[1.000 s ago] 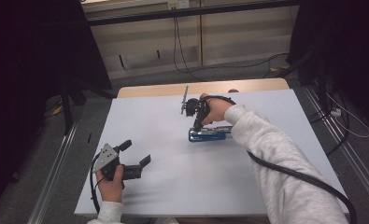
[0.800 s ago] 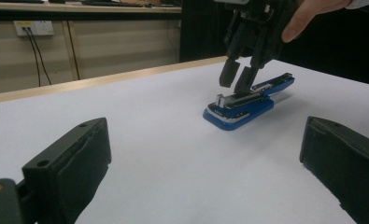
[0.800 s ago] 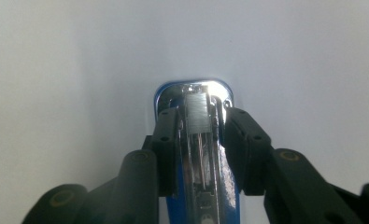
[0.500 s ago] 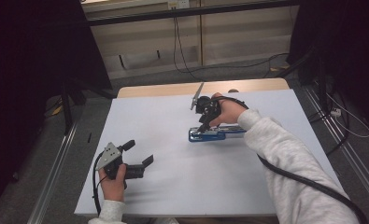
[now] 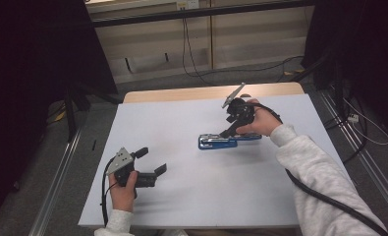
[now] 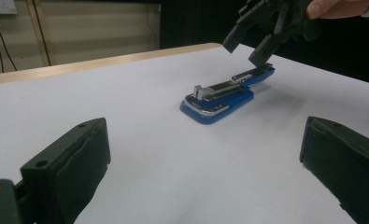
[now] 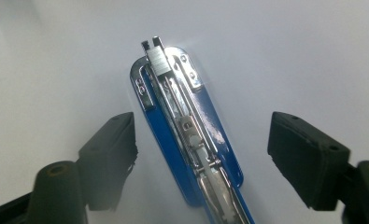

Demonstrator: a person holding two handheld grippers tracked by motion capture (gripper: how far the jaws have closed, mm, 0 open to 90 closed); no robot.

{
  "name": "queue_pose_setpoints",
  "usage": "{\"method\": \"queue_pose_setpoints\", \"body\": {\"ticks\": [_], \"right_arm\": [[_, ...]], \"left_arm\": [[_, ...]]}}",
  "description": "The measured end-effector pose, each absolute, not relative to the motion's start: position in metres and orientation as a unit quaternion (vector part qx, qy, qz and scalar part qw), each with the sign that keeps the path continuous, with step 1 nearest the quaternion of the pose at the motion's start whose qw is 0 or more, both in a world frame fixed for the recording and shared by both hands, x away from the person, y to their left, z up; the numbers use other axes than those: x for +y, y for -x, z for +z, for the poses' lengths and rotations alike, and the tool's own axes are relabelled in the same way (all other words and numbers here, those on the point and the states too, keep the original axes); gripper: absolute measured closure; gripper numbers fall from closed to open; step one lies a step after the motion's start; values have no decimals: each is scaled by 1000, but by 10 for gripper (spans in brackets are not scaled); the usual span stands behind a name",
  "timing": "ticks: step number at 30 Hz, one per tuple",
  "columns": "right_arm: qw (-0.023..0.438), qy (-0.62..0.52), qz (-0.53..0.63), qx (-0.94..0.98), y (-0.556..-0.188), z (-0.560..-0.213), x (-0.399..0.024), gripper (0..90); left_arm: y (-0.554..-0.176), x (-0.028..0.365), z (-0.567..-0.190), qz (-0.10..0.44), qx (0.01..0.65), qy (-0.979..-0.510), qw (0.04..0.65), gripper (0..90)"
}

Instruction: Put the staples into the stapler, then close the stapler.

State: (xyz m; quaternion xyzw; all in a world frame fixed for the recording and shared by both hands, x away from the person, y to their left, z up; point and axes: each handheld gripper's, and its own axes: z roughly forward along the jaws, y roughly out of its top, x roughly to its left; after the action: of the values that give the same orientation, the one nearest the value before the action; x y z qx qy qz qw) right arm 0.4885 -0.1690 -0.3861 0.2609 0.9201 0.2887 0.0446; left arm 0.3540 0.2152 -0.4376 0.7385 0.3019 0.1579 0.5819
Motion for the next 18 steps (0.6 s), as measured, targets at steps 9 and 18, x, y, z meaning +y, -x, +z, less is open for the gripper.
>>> {"method": "queue_pose_setpoints", "body": {"ticks": [9, 18], "right_arm": [[55, -290, 313, 902, -472, -390, -196, 157], [82, -317, 330, 886, -452, -396, -218, 125]], "left_arm": [[-357, 211, -439, 151, 299, -742, 581, 18], [-364, 198, -436, 137, 305, -744, 579, 18]]}}
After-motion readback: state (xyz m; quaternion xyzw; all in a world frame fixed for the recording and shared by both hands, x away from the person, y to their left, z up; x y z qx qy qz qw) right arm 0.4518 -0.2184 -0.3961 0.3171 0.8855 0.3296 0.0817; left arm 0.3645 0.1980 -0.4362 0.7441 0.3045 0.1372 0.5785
